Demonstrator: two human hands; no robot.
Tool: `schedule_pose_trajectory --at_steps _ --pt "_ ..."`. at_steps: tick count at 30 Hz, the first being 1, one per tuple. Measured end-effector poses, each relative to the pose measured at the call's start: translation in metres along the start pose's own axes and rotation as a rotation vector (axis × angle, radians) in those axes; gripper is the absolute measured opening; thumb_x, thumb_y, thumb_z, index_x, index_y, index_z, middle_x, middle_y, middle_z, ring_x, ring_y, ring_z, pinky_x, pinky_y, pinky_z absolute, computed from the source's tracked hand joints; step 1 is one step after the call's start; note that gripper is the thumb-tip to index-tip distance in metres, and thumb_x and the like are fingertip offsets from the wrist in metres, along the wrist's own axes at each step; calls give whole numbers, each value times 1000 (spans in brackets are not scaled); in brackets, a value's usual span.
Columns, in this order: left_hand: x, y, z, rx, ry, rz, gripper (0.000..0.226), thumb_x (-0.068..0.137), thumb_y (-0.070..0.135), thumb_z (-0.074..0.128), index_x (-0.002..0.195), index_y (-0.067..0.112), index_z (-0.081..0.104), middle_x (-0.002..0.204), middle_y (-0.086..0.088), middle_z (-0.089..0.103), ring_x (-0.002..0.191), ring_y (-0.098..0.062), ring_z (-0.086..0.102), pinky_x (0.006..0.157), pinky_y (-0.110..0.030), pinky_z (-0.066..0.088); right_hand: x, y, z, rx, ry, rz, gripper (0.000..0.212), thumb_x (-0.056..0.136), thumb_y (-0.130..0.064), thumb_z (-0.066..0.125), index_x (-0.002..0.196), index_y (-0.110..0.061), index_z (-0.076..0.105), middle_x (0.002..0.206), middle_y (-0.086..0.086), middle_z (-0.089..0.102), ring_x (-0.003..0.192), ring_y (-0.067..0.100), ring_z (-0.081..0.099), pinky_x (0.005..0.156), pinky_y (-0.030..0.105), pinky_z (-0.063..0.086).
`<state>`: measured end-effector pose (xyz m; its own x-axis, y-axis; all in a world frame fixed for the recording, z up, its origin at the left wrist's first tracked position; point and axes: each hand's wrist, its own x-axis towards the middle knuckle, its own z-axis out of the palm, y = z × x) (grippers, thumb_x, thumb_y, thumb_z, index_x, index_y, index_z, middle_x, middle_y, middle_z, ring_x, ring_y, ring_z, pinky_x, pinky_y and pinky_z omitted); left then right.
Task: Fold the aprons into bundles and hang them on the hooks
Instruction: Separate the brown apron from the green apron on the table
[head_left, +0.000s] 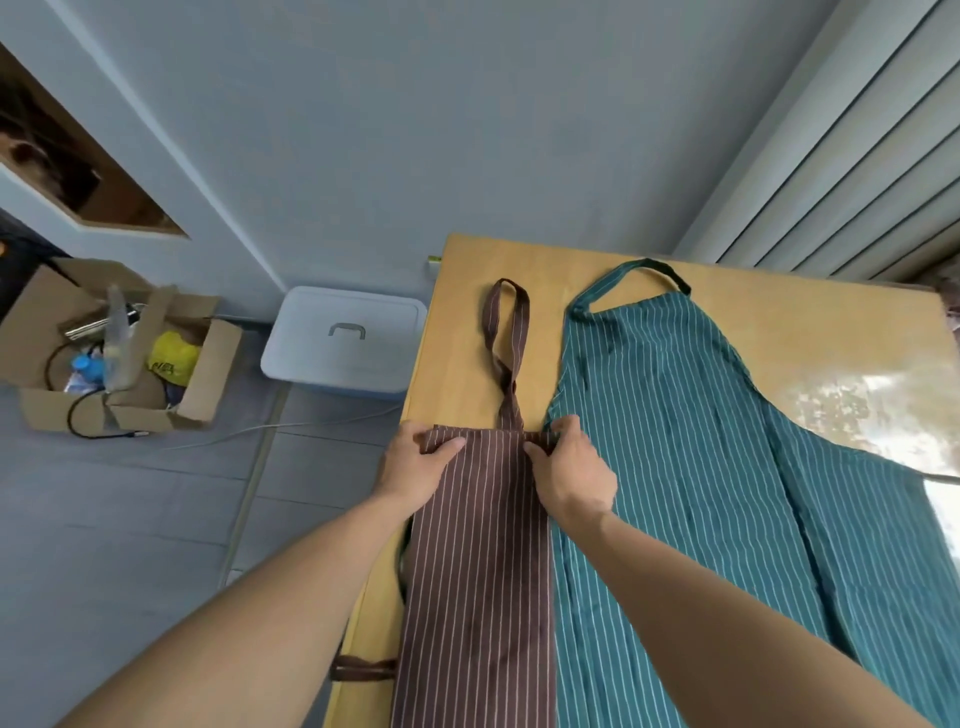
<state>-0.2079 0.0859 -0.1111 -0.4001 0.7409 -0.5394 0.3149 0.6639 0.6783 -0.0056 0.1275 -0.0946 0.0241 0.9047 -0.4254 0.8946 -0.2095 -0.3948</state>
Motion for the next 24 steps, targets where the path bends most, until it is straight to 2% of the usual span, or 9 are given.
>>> schedule_pose_trajectory --at_steps 3,5,7,10,13,18,20,22,24 --pt "-22 -18 -8 40 213 106 33 91 47 69 109 30 48 97 14 62 87 -12 62 79 -35 49 -27 11 12 -135 174 -424 14 100 -32 53 112 -24 53 104 -7 56 95 13 53 90 36 49" --pt "-38 -43 -18 162 181 170 23 92 45 66 103 34 51 92 16 62 86 -13 64 78 -35 52 -61 21 28 -182 -10 -715 11 101 -34 52 108 -27 57 103 -8 58 92 9 52 93 35 50" --pt "-52 -61 -24 330 -15 227 22 92 42 66 109 37 53 87 17 62 87 -9 65 72 -28 51 -96 31 46 -280 -192 -840 23 100 -46 47 113 -29 57 108 -8 60 98 11 55 98 36 50" --pt "-71 -72 -36 538 -226 298 37 92 44 63 124 36 47 88 14 61 81 -8 63 69 -30 54 -148 37 65 -409 -240 -779 51 92 -68 41 124 -31 55 118 -7 58 111 17 54 107 42 43" --pt "-90 -85 -49 641 -410 277 37 90 54 63 113 29 48 76 8 60 68 -13 61 67 -37 54 -186 33 67 -486 -280 -629 79 80 -83 40 140 -31 46 132 -5 49 125 21 44 119 46 28" --pt "-126 -121 -76 695 -614 248 41 85 61 65 90 20 66 76 9 69 68 -11 65 76 -36 58 -220 20 72 -547 -286 -554 95 80 -75 54 158 -31 21 156 -2 30 147 21 25 127 47 -3" --pt "-133 -140 -84 823 -628 315 23 89 41 66 79 21 67 81 6 67 79 -17 69 78 -39 59 -224 26 81 -566 -292 -549 99 82 -72 52 161 -31 11 166 2 18 155 23 11 125 45 -10" --pt "-138 -155 -93 871 -566 391 17 93 30 62 77 24 63 86 6 65 83 -16 67 78 -37 58 -231 34 90 -603 -225 -598 98 81 -67 50 162 -30 9 169 5 15 156 25 10 121 46 -13" --pt "-141 -161 -102 863 -481 470 12 95 31 60 83 28 58 92 8 60 83 -12 59 76 -31 51 -239 37 96 -661 -205 -593 95 82 -54 54 161 -30 9 166 7 22 153 29 22 125 53 2"
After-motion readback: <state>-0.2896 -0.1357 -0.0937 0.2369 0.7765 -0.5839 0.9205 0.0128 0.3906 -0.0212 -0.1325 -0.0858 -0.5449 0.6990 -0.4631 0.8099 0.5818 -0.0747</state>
